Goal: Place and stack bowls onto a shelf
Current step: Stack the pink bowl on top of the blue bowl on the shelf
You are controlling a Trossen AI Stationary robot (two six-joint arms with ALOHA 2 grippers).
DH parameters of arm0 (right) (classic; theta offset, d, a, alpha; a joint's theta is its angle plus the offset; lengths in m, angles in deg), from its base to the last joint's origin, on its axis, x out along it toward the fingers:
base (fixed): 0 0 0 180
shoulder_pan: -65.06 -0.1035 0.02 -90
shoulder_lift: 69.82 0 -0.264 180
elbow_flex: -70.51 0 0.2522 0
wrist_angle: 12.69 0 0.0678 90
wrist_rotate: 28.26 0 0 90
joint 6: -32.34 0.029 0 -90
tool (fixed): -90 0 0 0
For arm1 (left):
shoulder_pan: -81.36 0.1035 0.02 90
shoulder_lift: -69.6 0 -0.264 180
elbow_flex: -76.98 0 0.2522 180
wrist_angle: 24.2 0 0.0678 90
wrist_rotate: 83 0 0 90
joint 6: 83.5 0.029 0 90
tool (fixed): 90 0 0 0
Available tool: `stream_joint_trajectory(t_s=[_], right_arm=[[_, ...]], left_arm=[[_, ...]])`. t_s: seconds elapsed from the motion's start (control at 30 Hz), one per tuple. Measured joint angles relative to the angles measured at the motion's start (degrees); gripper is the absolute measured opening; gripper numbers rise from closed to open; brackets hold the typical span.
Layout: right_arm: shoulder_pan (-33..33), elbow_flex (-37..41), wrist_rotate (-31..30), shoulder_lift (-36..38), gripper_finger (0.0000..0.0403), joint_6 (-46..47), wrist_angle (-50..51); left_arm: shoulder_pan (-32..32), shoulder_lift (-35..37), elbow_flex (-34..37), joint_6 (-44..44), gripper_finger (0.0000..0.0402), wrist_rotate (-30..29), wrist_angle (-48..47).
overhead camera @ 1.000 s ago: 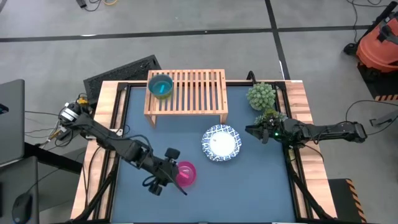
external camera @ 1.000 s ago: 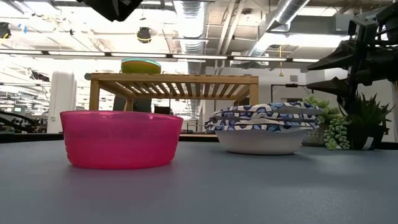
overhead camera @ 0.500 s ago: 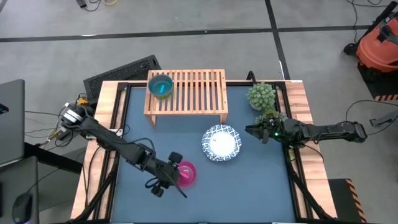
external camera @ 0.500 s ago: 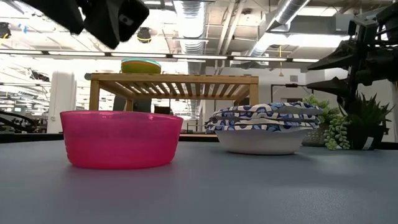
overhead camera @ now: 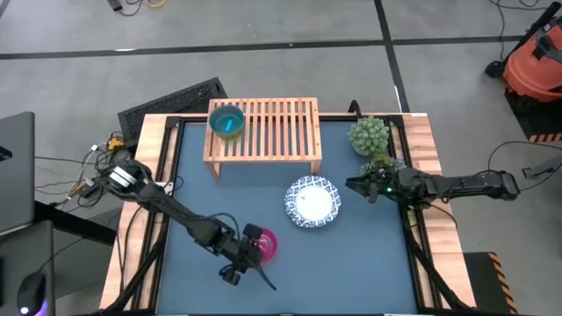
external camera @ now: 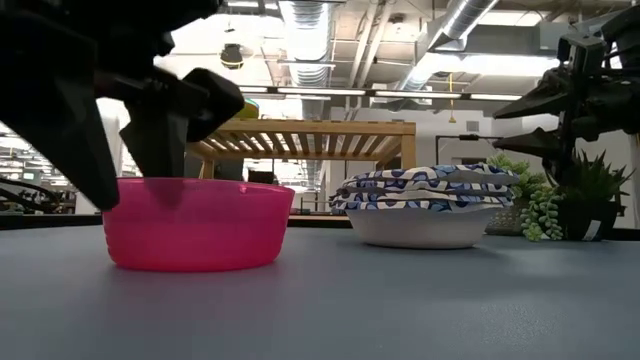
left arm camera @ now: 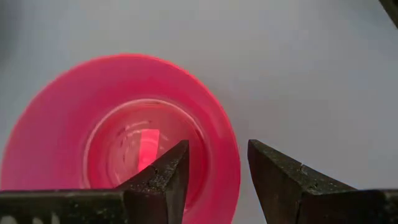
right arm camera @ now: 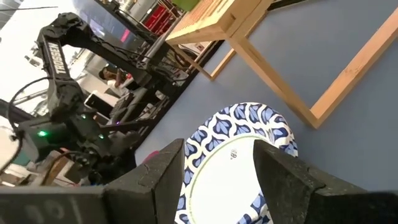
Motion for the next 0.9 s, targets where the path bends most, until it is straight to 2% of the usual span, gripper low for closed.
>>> stream_joint_trajectory(t_s=[0.2,0.47,0.73,0.9], right_arm=[[0.0,0.02,0.64,-0.39,0.0218,0.38,0.03],[0.0,0.02,0.75,-0.39,0.0218,0.39,0.05],[0.0,0.0,0.75,-0.39,0.0218,0.07,0.07],[0.0,0.01,0.77,-0.39,0.0218,0.06,0.07]], left_arm=[[-0.02,-0.23,-0.07,-0.51,0.0127,1.39,-0.05],[-0.02,-0.23,-0.07,-3.01,0.001,2.07,-0.68],[0.02,1.09,-0.13,-11.94,0.0001,4.12,-1.54],[0.02,4.9,-0.11,-18.74,0.0,2.53,-4.72]])
